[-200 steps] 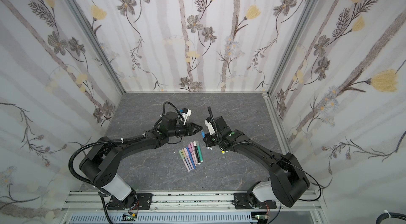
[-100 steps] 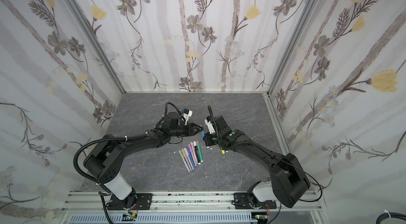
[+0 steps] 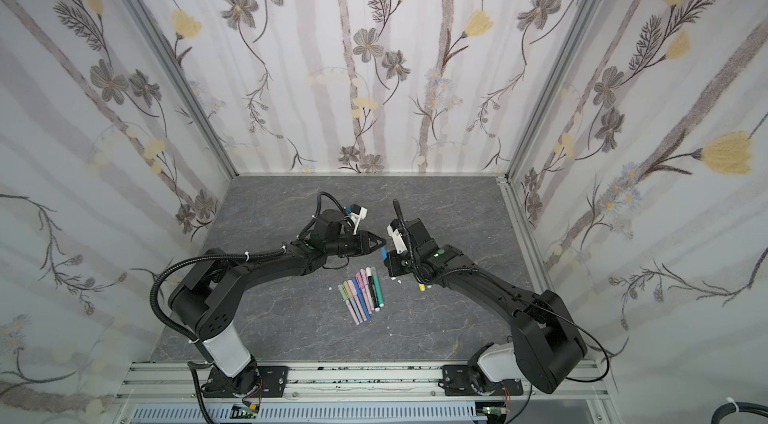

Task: Open the pen caps
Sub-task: 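Close the left gripper on the clear cap and pull it off the highlighter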

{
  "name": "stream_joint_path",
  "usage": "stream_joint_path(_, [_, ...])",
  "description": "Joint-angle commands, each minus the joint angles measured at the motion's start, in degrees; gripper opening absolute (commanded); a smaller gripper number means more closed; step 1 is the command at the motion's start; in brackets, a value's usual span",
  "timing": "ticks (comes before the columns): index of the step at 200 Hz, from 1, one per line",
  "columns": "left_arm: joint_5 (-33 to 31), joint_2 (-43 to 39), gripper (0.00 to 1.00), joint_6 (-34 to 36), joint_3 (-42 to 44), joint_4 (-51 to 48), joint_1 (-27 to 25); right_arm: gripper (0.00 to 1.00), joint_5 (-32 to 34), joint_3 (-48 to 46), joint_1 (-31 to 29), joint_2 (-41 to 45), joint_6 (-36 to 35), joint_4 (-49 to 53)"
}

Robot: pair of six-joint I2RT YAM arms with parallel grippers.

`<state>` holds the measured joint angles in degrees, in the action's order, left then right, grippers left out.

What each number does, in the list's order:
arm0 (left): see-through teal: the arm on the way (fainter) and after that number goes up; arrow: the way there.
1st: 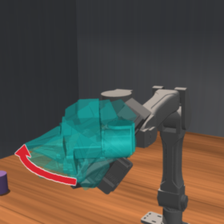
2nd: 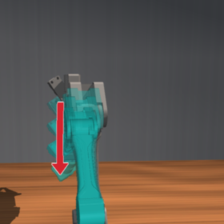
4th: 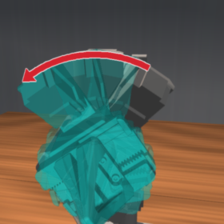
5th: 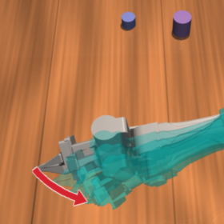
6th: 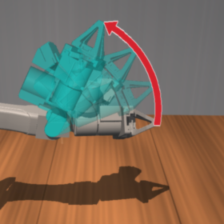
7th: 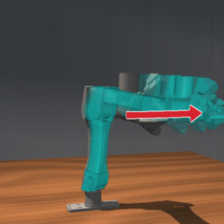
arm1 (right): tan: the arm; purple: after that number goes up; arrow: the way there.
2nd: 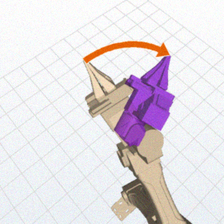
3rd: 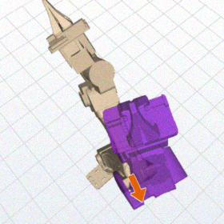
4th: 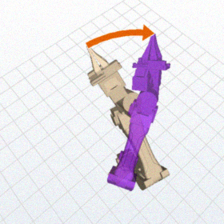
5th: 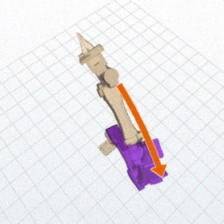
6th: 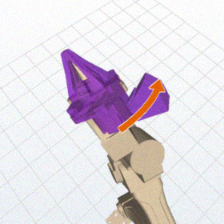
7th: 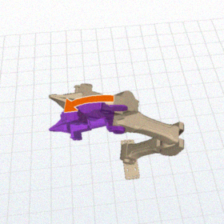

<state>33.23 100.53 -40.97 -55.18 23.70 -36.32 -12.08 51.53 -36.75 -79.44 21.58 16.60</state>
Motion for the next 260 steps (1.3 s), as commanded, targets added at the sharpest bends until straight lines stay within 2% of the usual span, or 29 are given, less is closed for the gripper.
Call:
stream_joint_path(1, [0.8,0.15,0.25,-0.69,-0.19,1.95,-0.05,0.04,-0.37,0.42,-0.16,-0.15,0.09,-1.57])
stream_joint_path(31, [1.26,0.2,0.15,-1.12,0.16,2.48,0.01,0.07,-0.39,0.33,-0.16,-0.45,0.05,-1.92])
stream_joint_path(46, [1.22,0.23,0.15,-1.13,0.16,2.4,-0.05,0.15,-0.4,0.24,-0.16,-0.54,0.1,-2.16])
stream_joint_path(82, [2.09,0.97,0.06,-1.35,-0.62,2.4,0.02,0.31,-0.04,0.48,-0.08,-1.08,0.07,-2.89])
stream_joint_path(109, [2.32,0.84,0.01,-1.65,-0.81,2.66,-0.04,0.32,0.17,1.11,-0.07,-2.24,-0.05,-3.09])
stream_joint_path(140, [2.46,0.08,0.0,-2.05,-0.47,2.93,-0.01,0.26,-0.27,1.71,-0.07,-4.09,-0.25,-3.98])
stream_joint_path(190, [1.28,-1.55,0.0,-1.81,0.66,3.04,0.49,0.0,-1.26,1.83,-0.08,-5.2,-0.18,-4.39])
stream_joint_path(260, [-0.01,0.12,0.0,-1.0,-1.47,3.76,3.06,0.0,-2.19,-1.7,-1.42,-3.25,0.54,-3.5])
